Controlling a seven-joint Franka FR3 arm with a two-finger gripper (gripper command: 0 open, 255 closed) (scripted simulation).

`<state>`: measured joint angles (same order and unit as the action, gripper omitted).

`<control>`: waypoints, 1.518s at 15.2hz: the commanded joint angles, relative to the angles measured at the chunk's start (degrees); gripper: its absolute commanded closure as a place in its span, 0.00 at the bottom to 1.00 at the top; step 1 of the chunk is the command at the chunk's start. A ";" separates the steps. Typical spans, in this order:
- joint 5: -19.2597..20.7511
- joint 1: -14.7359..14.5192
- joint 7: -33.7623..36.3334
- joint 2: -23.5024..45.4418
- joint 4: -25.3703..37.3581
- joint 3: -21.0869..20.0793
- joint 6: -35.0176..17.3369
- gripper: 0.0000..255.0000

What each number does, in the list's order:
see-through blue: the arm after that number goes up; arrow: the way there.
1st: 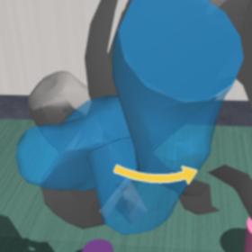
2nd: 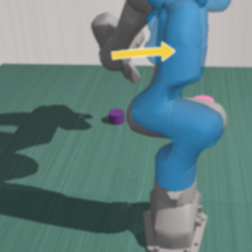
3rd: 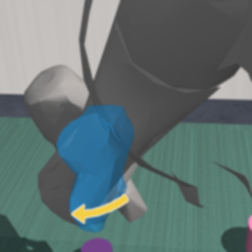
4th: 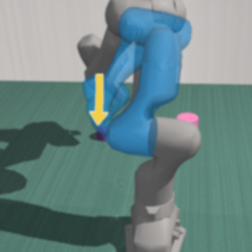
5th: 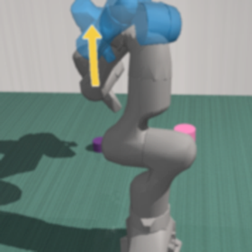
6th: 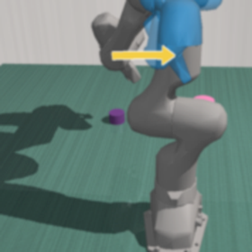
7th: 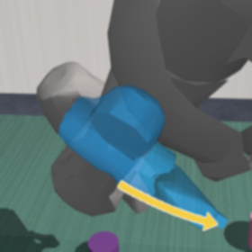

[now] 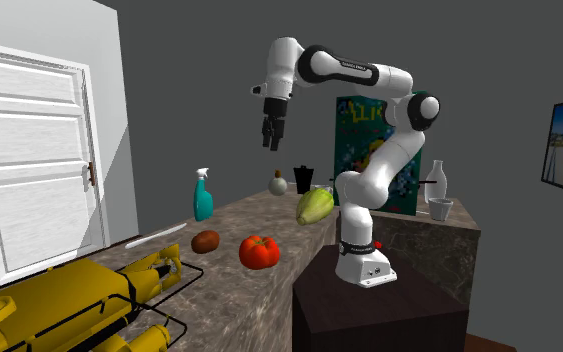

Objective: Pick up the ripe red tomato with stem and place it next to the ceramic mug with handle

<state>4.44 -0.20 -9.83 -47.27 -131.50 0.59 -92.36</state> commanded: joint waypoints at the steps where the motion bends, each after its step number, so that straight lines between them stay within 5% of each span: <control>1: 0.00 0.00 0.00 0.00 0.00 0.00 0.00 0.00; 7: -3.78 1.77 15.96 -12.91 -17.12 -8.77 -10.36 0.00; 13: -10.20 1.43 33.73 -20.58 -29.56 -21.86 -20.44 0.00; 19: -17.94 1.79 54.09 -18.68 -35.38 -39.93 -32.07 0.00; 23: -21.82 6.92 68.38 -12.68 -34.69 -54.20 -40.46 0.00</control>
<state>-16.42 5.14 54.36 -61.57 -166.49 -49.70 -130.51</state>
